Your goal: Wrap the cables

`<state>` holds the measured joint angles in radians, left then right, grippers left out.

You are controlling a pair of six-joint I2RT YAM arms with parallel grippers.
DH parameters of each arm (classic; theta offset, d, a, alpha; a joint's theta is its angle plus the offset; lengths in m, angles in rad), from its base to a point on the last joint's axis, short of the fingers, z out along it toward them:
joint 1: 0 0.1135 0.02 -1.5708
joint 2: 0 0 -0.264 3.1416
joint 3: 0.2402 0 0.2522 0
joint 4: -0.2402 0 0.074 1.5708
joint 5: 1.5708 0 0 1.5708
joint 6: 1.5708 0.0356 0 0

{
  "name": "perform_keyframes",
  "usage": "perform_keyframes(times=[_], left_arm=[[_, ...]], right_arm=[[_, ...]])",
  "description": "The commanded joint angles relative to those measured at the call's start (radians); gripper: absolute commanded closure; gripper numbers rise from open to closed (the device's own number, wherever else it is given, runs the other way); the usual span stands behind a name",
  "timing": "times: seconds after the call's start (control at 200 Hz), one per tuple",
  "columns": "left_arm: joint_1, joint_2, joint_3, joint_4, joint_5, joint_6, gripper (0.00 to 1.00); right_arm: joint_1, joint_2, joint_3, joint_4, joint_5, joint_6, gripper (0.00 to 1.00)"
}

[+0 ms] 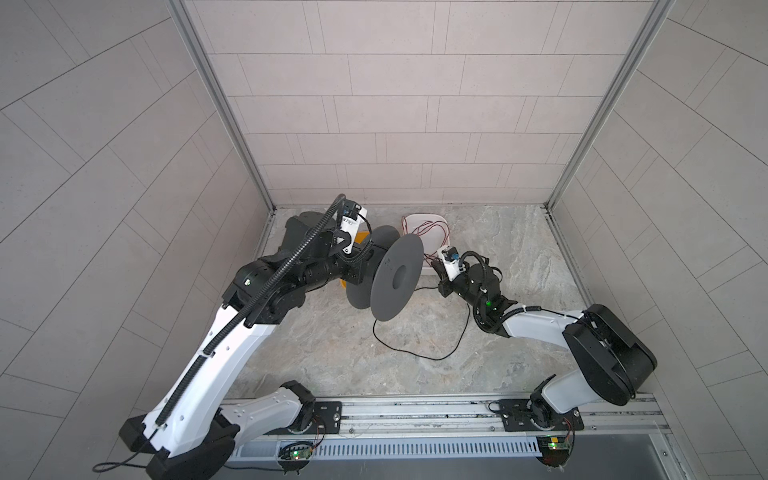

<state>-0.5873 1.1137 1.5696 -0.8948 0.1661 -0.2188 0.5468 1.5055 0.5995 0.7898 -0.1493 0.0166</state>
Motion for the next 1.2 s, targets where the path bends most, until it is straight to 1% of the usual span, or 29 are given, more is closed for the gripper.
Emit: perform_keyframes(times=[0.0, 0.09, 0.185, 0.325, 0.445, 0.505, 0.645, 0.766, 0.811, 0.896, 1.026, 1.196], left_arm=[[0.014, -0.037, -0.025, 0.135, 0.032, -0.07, 1.0], [0.034, -0.058, -0.085, 0.22, 0.035, -0.128, 1.0], [0.051, -0.075, -0.132, 0.299, 0.029, -0.187, 1.0], [0.063, -0.093, -0.189, 0.381, -0.027, -0.252, 1.0], [0.067, -0.119, -0.262, 0.472, -0.082, -0.306, 1.0], [0.067, -0.128, -0.291, 0.504, -0.11, -0.323, 1.0], [0.069, -0.115, -0.323, 0.533, -0.181, -0.345, 1.0], [0.069, -0.111, -0.369, 0.59, -0.231, -0.363, 1.0], [0.069, -0.108, -0.382, 0.605, -0.248, -0.363, 1.0], [0.069, -0.099, -0.391, 0.617, -0.292, -0.358, 1.0], [0.07, -0.082, -0.414, 0.642, -0.382, -0.337, 1.0], [0.07, -0.062, -0.436, 0.659, -0.462, -0.331, 1.0]], right_arm=[[0.01, -0.012, -0.014, -0.019, 0.028, 0.049, 1.0], [0.009, -0.029, -0.03, -0.026, 0.051, 0.105, 1.0], [0.012, -0.049, -0.026, -0.075, 0.07, 0.186, 1.0], [0.035, -0.057, -0.02, -0.135, 0.077, 0.245, 1.0], [0.058, -0.054, -0.026, -0.127, 0.09, 0.291, 1.0], [0.075, -0.048, -0.013, -0.153, 0.109, 0.303, 1.0], [0.124, -0.014, 0.014, -0.194, 0.108, 0.3, 1.0], [0.174, 0.011, 0.014, -0.188, 0.127, 0.296, 1.0], [0.194, 0.02, 0.047, -0.192, 0.134, 0.294, 1.0], [0.241, 0.029, 0.057, -0.203, 0.157, 0.278, 1.0], [0.324, 0.037, 0.074, -0.239, 0.241, 0.219, 1.0], [0.386, 0.035, 0.101, -0.271, 0.267, 0.192, 1.0]])
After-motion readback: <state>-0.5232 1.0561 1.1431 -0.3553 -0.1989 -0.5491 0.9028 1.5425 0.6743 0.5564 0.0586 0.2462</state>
